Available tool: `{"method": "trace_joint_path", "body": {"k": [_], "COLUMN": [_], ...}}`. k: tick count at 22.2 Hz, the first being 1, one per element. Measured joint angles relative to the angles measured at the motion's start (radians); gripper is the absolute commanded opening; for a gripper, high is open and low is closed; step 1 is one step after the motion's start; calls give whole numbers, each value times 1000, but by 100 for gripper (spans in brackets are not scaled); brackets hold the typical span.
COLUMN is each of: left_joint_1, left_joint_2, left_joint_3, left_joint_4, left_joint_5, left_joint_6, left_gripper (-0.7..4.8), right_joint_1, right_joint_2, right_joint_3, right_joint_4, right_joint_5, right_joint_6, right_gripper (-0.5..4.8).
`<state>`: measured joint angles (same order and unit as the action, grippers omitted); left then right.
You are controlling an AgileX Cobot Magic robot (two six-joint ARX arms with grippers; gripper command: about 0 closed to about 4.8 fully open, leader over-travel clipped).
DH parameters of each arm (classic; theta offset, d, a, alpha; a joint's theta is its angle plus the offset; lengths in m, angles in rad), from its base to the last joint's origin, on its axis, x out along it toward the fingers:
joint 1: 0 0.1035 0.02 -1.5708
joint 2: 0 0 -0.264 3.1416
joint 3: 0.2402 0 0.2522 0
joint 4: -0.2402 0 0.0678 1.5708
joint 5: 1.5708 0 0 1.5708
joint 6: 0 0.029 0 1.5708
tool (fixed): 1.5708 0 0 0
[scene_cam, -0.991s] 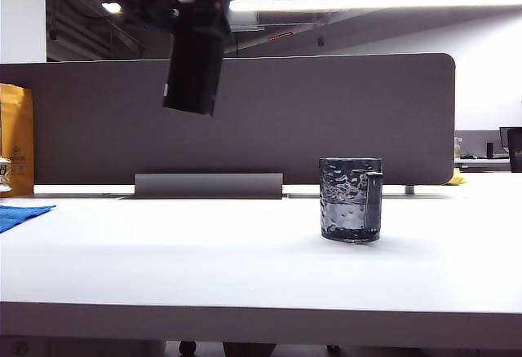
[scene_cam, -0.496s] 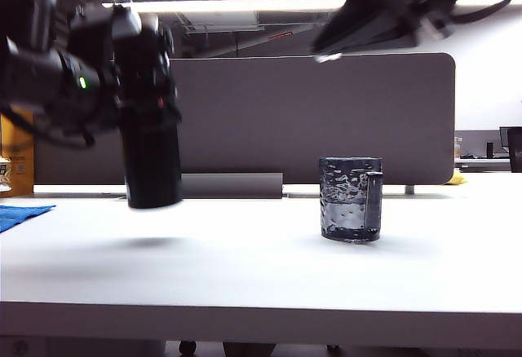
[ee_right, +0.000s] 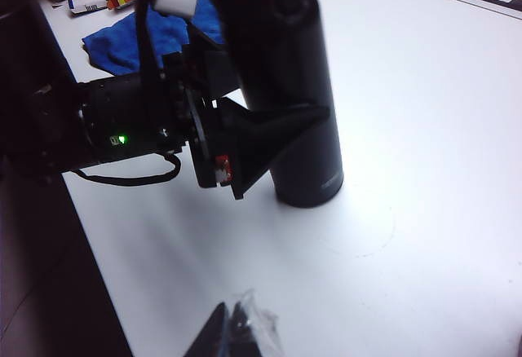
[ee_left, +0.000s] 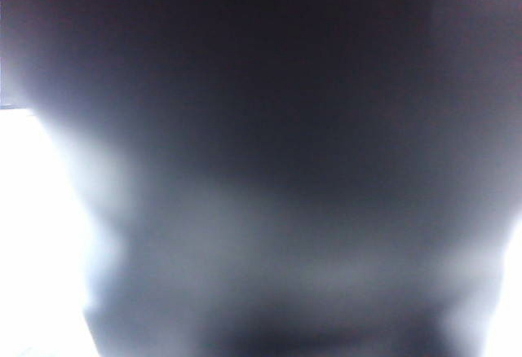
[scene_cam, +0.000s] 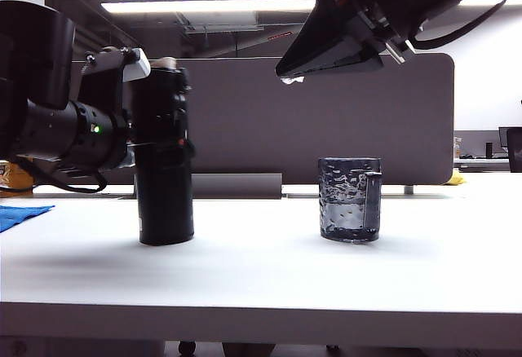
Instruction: Pick up the black thermos, pour some water into the cup, then place the black thermos back on the table.
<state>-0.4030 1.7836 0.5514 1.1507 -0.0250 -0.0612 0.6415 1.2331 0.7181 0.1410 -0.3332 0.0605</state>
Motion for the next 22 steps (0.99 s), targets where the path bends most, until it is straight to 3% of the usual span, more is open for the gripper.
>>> {"method": "trace_joint_path", "body": {"k": [4,7,8,9,10,11,12,14,16,17,22], "left_joint_1": [-2,-2,-2,-2,-2,-2,-2,-2,-4,-15,-71], "left_joint_2": [-4,-108,-151,-195,-251,-297,-360,-536,-697,-798,-1101], "left_joint_3": [0,-64,-98,-134,-179,-212,-248,-299,-302,-302,-306], "left_joint_4": [5,-22,-47,-77,-121,-154,-172,-200,-336,-481,-908], "left_joint_5": [8,66,67,67,67,68,73,177,268,301,256], "left_joint_6": [-4,-4,-4,-3,0,0,-2,-44,-75,-79,-47], "left_gripper": [479,479,439,320,133,-3,-5,-5,-5,-5,-5], "right_joint_1": [0,0,0,0,0,0,0,-1,0,0,0], "right_joint_2": [-1,-63,-97,-130,-176,-230,-304,-497,-628,-717,-874], "right_joint_3": [0,0,0,0,0,0,0,-14,-59,-97,-222], "right_joint_4": [0,-87,-128,-152,-183,-214,-293,-424,-436,-470,-503], "right_joint_5": [0,24,40,46,46,51,89,179,180,179,180], "right_joint_6": [0,-5,-7,-8,-9,-9,-10,-59,-55,-29,-10], "right_gripper": [-3,-3,-2,-3,-3,-3,-3,-3,-3,-2,-2]}}
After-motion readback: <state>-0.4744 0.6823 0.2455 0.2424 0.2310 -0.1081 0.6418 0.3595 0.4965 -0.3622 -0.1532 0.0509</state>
